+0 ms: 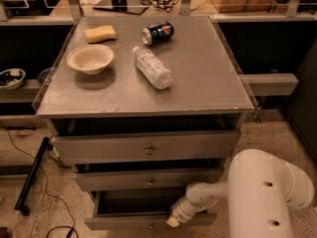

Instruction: Open bottom drawer

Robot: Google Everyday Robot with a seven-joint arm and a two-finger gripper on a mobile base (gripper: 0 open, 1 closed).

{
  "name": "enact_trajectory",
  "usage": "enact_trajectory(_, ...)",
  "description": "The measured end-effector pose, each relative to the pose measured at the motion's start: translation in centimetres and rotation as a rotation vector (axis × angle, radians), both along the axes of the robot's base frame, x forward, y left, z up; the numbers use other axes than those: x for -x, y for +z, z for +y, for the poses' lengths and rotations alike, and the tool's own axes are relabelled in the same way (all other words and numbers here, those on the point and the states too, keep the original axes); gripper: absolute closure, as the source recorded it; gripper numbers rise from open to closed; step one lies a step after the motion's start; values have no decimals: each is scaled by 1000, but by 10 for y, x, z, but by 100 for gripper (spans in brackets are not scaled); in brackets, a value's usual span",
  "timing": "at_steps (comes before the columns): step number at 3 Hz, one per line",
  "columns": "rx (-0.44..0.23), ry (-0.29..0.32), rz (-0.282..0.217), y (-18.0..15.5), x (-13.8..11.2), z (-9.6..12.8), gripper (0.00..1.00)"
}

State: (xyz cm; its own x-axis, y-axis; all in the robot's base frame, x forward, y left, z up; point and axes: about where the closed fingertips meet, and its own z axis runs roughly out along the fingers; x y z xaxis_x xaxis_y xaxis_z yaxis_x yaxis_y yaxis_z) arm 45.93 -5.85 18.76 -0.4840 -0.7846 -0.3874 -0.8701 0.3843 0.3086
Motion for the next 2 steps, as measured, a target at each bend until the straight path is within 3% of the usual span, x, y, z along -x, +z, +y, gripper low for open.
enact_trajectory(2, -16, 2, 9, 0, -6, 4, 100)
